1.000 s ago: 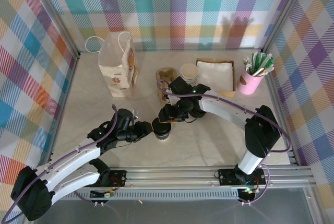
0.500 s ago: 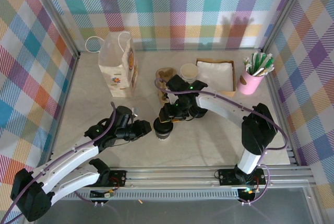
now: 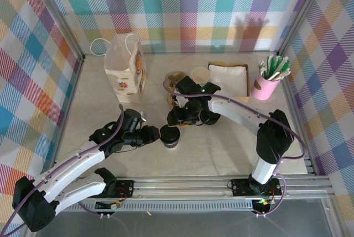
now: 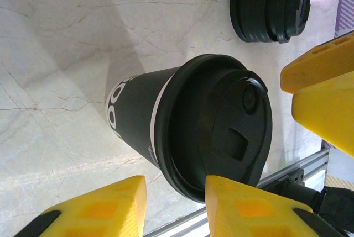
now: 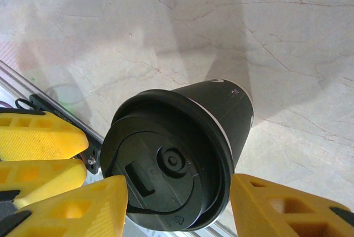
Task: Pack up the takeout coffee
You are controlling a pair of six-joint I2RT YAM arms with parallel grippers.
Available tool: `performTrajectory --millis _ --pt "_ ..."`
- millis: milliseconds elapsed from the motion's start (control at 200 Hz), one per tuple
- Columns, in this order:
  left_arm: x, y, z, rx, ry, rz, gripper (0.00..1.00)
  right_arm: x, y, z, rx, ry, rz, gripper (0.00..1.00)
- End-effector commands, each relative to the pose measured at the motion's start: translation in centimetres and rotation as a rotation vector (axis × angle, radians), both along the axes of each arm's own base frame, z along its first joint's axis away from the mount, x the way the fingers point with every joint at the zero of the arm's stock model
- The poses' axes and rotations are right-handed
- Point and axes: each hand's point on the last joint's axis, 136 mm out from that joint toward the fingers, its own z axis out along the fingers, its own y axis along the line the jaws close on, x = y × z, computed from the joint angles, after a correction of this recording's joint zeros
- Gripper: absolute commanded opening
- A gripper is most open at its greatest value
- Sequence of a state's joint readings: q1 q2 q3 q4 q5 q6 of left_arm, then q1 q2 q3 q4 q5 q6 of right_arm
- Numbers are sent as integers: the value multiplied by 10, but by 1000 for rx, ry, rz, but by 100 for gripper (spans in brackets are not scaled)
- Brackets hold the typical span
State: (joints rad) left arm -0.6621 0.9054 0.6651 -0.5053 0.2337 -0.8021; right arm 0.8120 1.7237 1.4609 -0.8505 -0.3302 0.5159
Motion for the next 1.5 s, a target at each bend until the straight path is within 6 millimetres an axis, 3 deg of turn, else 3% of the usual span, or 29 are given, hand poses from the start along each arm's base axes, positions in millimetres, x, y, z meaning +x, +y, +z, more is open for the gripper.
performTrajectory --millis 0,235,435,575,970,1495 --pt "5 8 9 49 -37 -2 33 -4 0 12 10 -3 10 52" --pt "25 9 33 131 -137 -38 40 -10 -17 35 33 -62 -48 46" --pt "46 -16 32 128 -118 -110 41 -28 -26 11 66 9 -101 44" --pt "53 -25 19 147 -73 -133 41 -34 -24 -6 78 57 -113 41" --pt "43 -24 -4 132 16 -110 42 -32 -20 -28 51 101 -117 36" --pt "20 -11 -4 98 66 -70 42 -14 -14 -20 38 51 -99 35"
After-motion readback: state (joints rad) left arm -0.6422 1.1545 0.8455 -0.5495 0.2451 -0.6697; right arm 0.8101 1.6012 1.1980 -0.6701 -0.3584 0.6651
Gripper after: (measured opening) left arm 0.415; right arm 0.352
